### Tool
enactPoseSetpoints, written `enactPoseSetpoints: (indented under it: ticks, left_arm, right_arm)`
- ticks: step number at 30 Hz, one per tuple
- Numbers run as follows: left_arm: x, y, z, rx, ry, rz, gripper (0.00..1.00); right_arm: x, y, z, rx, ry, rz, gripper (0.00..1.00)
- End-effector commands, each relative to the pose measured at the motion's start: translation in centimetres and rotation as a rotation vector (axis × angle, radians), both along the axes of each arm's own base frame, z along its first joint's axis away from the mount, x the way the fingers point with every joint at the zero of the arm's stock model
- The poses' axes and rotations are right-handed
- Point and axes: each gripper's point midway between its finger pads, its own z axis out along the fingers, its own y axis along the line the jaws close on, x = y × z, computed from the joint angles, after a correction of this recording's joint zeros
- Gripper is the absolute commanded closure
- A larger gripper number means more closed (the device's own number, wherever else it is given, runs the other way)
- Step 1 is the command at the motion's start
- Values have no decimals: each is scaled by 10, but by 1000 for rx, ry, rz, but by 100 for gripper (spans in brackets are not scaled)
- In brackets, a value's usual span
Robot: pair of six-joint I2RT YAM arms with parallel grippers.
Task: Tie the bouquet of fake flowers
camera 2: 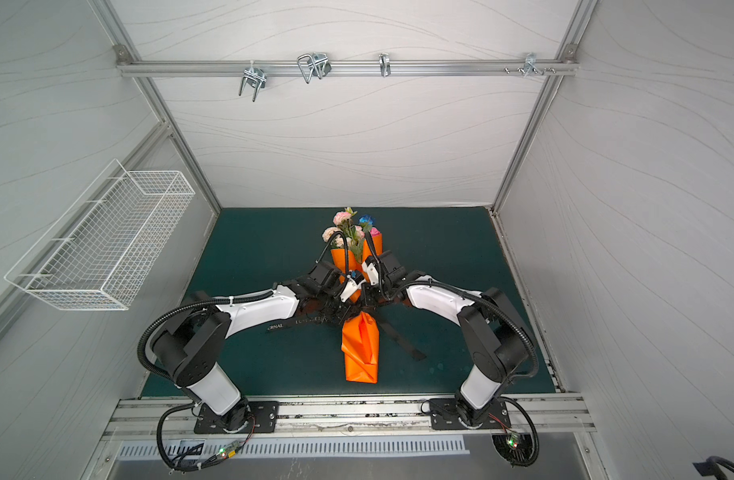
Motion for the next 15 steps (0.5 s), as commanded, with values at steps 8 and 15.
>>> enactPoseSetpoints:
  ticks: [8,15]
  left_arm:
    - [-7,4,2,16,2,1,100]
    - [-9,5,-1,23,16,1,100]
  right_arm:
    - [19,1,44,85,-156,-41,98]
    - [22,-2,42,67,-172,-48,89]
